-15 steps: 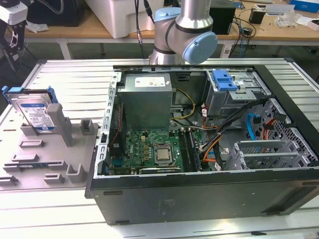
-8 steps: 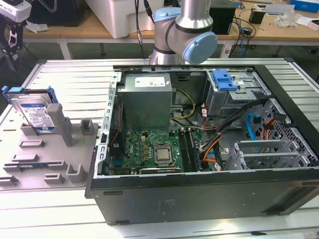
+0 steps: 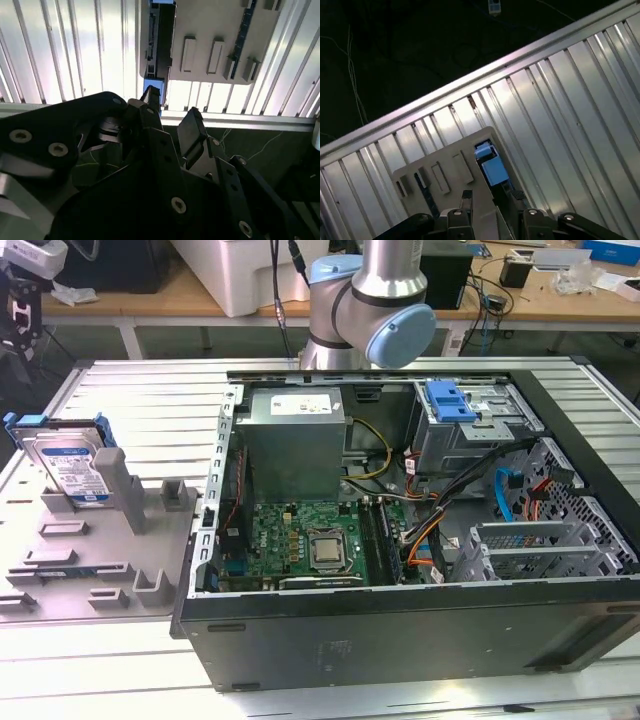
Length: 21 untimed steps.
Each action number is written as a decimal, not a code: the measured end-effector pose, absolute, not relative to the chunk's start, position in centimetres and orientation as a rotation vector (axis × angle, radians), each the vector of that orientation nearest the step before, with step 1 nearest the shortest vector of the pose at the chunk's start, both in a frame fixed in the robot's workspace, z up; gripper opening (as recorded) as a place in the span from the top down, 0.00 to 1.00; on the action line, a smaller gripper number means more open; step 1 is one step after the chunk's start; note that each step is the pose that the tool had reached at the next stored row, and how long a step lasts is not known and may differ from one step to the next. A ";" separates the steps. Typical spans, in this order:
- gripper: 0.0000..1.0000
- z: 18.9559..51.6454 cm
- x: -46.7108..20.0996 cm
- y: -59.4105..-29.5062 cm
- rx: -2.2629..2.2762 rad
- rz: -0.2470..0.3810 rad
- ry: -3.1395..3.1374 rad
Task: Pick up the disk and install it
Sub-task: 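Pick up the disk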
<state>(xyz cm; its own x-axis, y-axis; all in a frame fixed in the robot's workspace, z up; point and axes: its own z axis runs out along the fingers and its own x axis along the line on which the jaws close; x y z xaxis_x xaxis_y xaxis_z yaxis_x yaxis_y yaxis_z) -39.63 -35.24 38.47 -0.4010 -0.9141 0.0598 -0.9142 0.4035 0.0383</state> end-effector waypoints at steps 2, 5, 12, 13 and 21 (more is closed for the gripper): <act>0.58 38.5 -39.6 -35.2 1.740 0.004 -2.530; 0.58 38.4 -39.6 -35.2 1.813 0.007 -2.478; 0.58 38.4 -39.6 -35.2 2.050 0.018 -2.287; 0.58 38.4 -39.6 -35.2 2.072 0.019 -2.268; 0.58 38.3 -39.6 -35.2 2.123 0.019 -2.218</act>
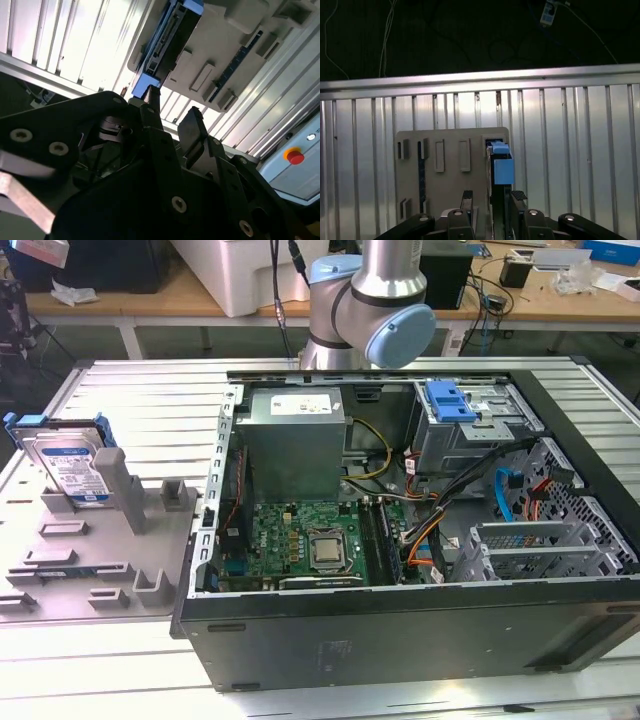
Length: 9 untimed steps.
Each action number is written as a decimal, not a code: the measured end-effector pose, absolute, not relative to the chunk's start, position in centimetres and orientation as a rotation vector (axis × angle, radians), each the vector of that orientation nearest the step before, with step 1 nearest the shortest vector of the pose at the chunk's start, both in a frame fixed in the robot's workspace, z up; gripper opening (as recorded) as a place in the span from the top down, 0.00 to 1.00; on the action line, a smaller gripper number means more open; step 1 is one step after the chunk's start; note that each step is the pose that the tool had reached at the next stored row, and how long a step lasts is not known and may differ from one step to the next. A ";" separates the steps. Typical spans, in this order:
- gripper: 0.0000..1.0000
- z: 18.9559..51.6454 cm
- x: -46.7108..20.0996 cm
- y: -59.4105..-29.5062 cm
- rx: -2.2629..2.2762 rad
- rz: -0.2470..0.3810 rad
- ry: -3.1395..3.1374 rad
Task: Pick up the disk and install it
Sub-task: 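Pick up the disk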
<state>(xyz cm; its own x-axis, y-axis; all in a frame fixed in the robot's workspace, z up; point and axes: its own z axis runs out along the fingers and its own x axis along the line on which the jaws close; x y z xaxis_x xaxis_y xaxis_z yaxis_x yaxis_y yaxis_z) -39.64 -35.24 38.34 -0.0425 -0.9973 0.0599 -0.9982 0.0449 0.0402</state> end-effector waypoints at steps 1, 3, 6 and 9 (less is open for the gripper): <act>0.58 38.3 -39.6 -35.2 2.126 0.019 -2.215; 0.58 38.3 -39.6 -35.1 2.141 0.020 -2.201; 0.58 38.3 -39.6 -35.0 2.203 0.023 -2.139; 0.58 38.2 -39.6 -34.9 2.243 0.025 -2.098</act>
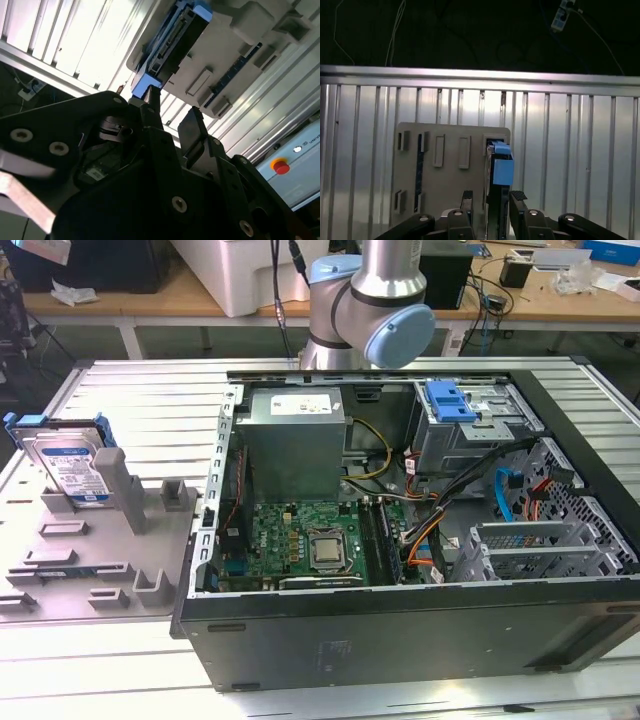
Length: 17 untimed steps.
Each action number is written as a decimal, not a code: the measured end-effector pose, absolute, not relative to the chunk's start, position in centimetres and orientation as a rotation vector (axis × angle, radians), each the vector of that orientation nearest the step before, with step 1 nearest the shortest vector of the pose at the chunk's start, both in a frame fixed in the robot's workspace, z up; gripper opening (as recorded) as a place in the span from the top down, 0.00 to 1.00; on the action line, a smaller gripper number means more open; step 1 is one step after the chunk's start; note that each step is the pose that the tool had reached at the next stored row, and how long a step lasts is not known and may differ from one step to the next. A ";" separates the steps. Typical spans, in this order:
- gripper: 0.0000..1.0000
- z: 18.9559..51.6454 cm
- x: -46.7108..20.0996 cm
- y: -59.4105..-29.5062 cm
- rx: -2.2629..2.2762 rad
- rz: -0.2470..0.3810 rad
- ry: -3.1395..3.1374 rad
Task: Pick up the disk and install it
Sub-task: 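Pick up the disk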
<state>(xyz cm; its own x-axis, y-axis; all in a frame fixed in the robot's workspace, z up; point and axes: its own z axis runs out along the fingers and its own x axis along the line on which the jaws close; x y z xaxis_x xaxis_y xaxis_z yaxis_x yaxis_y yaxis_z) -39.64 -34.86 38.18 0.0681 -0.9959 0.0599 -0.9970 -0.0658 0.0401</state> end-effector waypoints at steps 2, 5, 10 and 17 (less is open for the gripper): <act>0.58 38.1 -39.7 -34.6 2.257 0.027 -2.084; 0.58 38.1 -40.5 -34.3 2.263 0.041 -2.089; 0.58 37.7 -40.8 -34.3 2.269 0.054 -2.095; 0.58 37.2 -41.0 -34.2 2.275 0.071 -2.102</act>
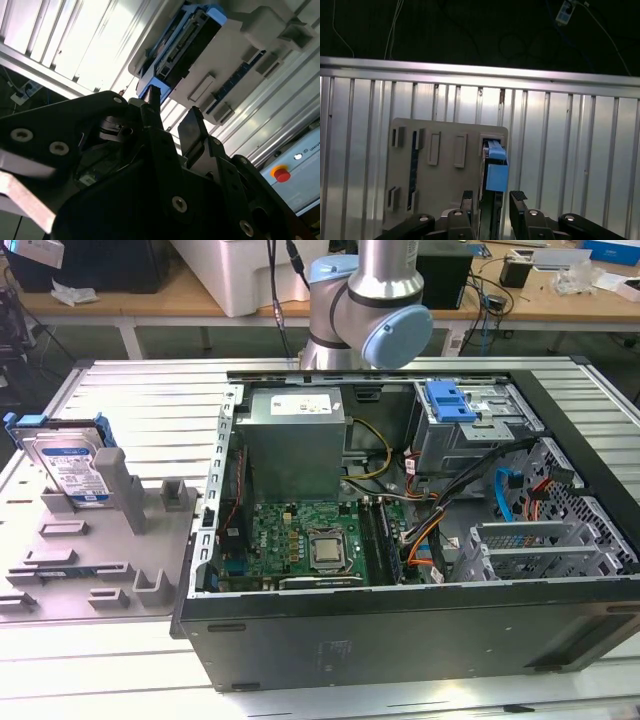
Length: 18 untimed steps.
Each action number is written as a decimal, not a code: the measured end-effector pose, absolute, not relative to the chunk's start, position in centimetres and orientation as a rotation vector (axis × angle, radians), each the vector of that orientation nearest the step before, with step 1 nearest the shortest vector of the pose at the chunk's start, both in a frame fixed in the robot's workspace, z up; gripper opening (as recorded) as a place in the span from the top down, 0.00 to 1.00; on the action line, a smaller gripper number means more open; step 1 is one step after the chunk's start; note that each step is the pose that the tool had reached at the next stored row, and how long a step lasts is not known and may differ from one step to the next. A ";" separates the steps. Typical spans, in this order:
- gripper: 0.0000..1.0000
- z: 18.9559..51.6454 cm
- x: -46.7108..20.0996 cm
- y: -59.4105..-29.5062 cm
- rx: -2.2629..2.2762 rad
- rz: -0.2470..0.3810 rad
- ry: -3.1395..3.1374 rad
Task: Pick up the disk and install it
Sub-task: 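Pick up the disk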
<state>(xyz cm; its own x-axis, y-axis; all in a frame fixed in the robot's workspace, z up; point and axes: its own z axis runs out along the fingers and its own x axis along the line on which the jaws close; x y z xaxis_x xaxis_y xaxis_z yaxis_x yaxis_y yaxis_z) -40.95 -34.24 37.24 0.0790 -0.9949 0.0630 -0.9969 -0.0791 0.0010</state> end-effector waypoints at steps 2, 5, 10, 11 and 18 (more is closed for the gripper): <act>0.58 37.1 -41.1 -34.2 2.276 0.072 -2.102; 0.58 37.1 -41.1 -34.2 2.277 0.072 -2.101; 0.58 37.1 -41.1 -34.2 2.279 0.072 -2.099; 0.58 37.1 -41.1 -34.2 2.279 0.072 -2.099; 0.58 36.7 -41.1 -34.2 2.279 0.072 -2.099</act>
<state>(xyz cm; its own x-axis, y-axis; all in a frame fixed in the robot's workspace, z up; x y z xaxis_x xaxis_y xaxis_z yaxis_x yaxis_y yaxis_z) -41.14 -34.23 36.71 0.0819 -0.9946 0.0631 -0.9966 -0.0821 -0.0005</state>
